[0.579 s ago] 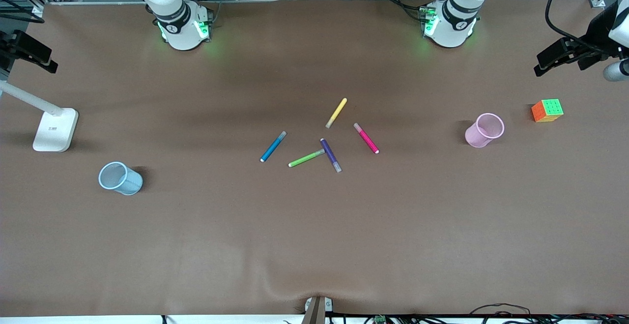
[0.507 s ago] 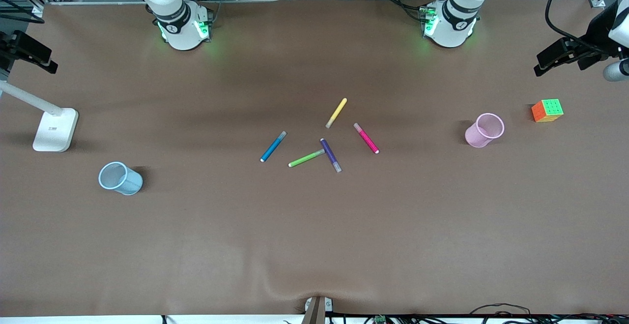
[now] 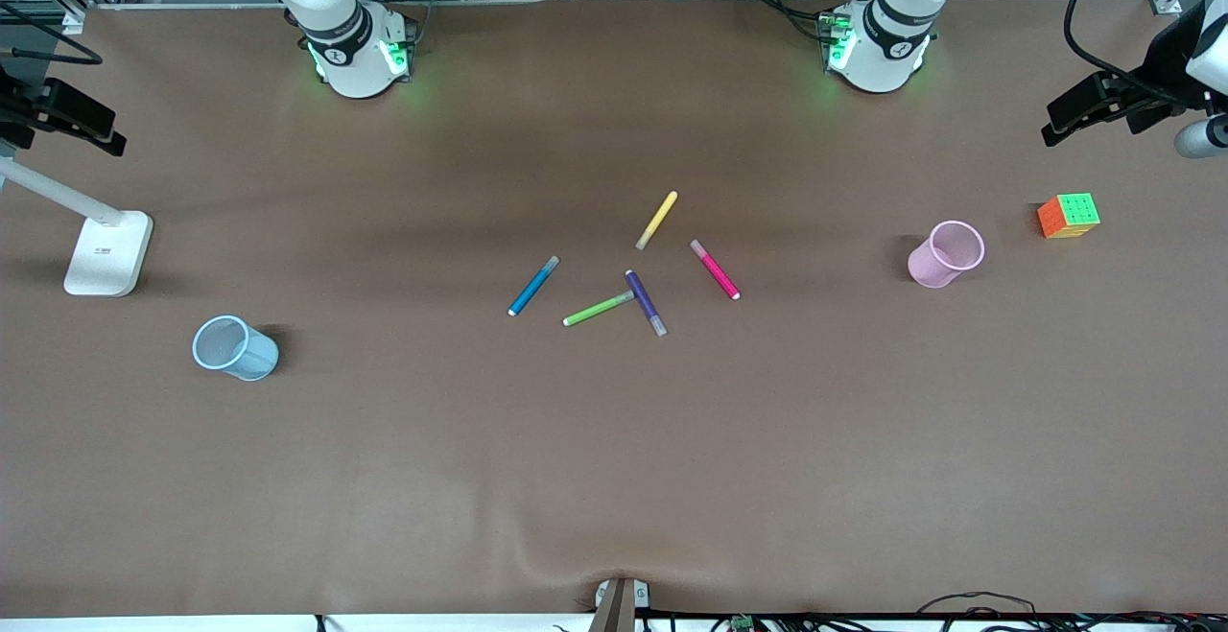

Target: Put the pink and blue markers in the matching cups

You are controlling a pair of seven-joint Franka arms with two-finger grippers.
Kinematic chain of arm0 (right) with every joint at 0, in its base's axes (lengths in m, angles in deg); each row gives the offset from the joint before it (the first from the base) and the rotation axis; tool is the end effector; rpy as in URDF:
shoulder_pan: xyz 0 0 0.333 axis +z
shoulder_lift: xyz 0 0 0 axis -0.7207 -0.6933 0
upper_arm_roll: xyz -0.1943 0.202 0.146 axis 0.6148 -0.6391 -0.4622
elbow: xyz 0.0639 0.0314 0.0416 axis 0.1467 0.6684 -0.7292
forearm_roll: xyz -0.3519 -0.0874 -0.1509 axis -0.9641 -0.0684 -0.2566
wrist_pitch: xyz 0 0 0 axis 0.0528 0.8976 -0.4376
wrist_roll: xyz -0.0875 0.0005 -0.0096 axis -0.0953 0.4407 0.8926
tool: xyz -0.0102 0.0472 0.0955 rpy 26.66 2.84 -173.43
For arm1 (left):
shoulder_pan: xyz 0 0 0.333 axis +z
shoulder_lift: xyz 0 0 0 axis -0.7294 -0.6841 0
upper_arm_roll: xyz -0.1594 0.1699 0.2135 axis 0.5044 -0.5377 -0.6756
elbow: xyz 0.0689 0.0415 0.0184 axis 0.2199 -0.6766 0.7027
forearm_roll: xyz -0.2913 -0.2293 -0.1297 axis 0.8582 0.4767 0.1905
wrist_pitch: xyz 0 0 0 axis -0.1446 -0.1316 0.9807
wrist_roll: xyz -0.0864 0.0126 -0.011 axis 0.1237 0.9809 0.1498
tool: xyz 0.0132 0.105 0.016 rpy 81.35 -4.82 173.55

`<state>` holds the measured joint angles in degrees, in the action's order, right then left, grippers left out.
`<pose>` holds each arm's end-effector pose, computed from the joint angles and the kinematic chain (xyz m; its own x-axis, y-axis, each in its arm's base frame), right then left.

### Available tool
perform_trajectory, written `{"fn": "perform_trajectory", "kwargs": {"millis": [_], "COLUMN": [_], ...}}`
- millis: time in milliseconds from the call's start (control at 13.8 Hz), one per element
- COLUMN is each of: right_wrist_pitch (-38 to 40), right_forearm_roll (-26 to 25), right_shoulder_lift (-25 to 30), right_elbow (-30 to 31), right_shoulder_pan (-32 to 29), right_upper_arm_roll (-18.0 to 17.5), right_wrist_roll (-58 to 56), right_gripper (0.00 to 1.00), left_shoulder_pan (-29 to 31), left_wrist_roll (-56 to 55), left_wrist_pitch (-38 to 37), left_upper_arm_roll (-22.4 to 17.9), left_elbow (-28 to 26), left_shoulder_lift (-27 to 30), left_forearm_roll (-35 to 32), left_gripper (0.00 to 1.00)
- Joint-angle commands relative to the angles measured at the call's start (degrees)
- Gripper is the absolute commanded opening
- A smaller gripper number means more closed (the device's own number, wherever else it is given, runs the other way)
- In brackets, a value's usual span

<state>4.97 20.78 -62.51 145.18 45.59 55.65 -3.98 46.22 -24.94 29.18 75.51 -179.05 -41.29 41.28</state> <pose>0.5258 -0.0106 0.6778 0.9923 -0.0847 -0.0909 -0.0824 -0.9962 0.0280 0.5048 -0.0337 0.6556 0.9857 0.1589 -0.0555 0.1576 -0.9871 -0.0265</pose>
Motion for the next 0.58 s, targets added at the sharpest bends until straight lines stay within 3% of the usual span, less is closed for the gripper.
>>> {"fn": "perform_trajectory", "kwargs": {"millis": [0, 507], "right_wrist_pitch": [-0.70, -1.85], "right_forearm_roll": [0.05, 1.45], "right_shoulder_lift": [-0.05, -0.05], "right_elbow": [0.79, 1.50], "right_shoulder_pan": [-0.63, -0.80], "right_upper_arm_roll": [-0.42, -0.24], "right_wrist_roll": [-0.78, -0.87], "right_gripper": [1.00, 1.00], "left_shoulder_pan": [0.00, -0.01], "left_wrist_roll": [0.19, -0.42], "left_wrist_pitch": [-1.38, -2.52], "left_upper_arm_roll": [0.05, 0.22], "left_elbow": [1.62, 1.62], "left_shoulder_lift": [-0.85, -0.24], "left_forearm_roll": [-0.17, -0.17], "left_gripper": [1.00, 1.00]}}
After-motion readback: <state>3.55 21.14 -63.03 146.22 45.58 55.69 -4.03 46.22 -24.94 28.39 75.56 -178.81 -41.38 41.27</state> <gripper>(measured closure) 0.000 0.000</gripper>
